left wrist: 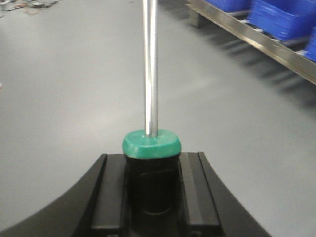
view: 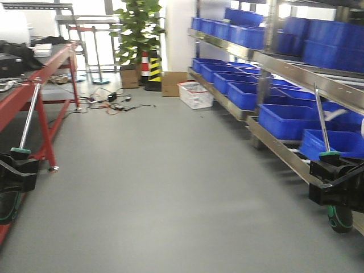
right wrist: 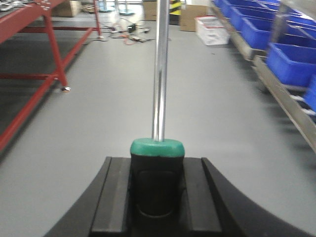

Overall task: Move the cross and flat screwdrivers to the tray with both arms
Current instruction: 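Hold both screwdrivers upright while the base drives to the tray shelf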

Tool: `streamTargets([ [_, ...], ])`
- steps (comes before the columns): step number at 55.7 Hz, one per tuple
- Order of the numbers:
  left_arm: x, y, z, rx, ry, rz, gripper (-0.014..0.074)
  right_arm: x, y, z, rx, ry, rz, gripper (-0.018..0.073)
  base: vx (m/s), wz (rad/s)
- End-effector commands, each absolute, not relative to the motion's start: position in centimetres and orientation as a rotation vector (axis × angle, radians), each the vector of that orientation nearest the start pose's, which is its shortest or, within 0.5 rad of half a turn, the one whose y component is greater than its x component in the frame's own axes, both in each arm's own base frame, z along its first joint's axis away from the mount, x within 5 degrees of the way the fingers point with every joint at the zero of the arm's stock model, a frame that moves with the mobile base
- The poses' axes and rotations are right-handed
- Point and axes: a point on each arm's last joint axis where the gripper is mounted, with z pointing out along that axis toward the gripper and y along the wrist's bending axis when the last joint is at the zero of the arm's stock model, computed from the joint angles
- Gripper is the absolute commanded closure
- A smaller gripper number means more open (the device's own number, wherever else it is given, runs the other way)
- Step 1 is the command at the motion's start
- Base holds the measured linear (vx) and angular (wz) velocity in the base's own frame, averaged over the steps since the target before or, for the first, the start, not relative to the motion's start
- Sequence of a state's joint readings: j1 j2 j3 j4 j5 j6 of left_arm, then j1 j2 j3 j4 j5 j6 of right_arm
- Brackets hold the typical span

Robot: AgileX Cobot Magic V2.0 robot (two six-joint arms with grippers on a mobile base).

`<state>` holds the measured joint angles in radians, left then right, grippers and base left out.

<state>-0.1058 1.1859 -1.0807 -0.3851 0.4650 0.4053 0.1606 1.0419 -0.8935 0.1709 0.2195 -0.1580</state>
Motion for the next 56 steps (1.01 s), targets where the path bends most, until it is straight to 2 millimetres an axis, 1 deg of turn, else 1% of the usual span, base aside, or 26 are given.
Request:
streamTargets([
  [1, 25.52, -4.19, 40.17, 0.219, 1.874, -0.206, 0.0596, 22.37, 3.76, 39.2, -0.143, 1.701, 0.143, 0.0567, 0.62, 0.43],
  [16, 25.49, -4.19, 40.2, 0.219, 1.873, -0.206, 0.0596, 22.37, 3.76, 39.2, -0.143, 1.7, 0.143, 0.0567, 0.63, 0.33],
  [29, 25.49, -4.19, 40.2, 0.219, 1.873, -0.206, 0.0596, 22.37, 3.76, 39.21, -0.143, 1.7, 0.143, 0.0567, 0.64, 0.07],
  [40, 25.49, -4.19, 40.2, 0.219, 1.873, -0.206, 0.0596, 22.37, 3.76, 39.21, -0.143, 1.7, 0.143, 0.0567, 0.64, -0.29],
  [56, 25.49, -4.16, 40.2, 0.218, 1.872, -0.205, 0.0596, 22.37, 3.76, 39.2, -0.143, 1.701, 0.143, 0.0567, 0.6, -0.51],
])
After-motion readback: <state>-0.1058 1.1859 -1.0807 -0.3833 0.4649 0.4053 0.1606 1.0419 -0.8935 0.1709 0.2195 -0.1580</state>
